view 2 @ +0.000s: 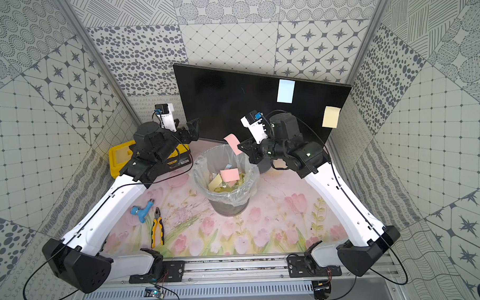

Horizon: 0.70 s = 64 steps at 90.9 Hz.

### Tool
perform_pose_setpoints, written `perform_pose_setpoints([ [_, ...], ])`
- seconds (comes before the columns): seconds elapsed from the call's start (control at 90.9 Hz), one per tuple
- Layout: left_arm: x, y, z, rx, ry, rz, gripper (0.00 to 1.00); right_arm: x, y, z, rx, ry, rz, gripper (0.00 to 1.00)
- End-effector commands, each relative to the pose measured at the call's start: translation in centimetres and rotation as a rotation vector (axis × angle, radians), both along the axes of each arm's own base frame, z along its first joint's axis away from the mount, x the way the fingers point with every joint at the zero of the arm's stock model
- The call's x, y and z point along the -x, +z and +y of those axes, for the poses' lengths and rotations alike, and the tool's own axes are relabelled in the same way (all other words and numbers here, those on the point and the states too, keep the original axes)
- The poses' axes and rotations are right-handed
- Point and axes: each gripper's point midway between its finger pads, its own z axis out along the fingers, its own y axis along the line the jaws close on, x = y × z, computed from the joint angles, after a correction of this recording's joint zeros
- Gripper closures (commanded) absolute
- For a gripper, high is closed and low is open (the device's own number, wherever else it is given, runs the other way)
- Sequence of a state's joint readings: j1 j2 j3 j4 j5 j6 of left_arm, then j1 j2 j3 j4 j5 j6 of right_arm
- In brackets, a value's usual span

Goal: Remove the sticky note from the monitor
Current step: Place the sticky note in the trash bin.

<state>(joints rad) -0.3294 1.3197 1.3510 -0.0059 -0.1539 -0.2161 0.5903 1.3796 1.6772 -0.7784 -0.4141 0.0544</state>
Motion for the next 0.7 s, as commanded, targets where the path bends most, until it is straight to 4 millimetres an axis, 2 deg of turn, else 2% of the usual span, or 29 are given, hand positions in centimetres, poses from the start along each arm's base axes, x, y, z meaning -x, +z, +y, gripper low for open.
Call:
perform_pose_setpoints([
  [0.0,0.0,0.6,2.5,0.062,0.120,-0.020,0.01,0.5,-0.6,1.2,0.071,0.053,-0.037,1.00],
  [0.308,0.5,-0.4,3.6,0.079,0.162,-0.003,0.01,0.3,-6.7,3.9,0.295,0.123,0.023,1.00],
  [0.484,0.6,-0.6,3.7,0.075,0.164,0.002,0.01,0.8,-9.2,5.3,0.374,0.187,0.056,1.00],
  [0.693,0.5,-0.8,3.6,0.073,0.161,0.008,0.01,0.9,-11.9,5.7,0.448,0.216,0.095,1.00],
])
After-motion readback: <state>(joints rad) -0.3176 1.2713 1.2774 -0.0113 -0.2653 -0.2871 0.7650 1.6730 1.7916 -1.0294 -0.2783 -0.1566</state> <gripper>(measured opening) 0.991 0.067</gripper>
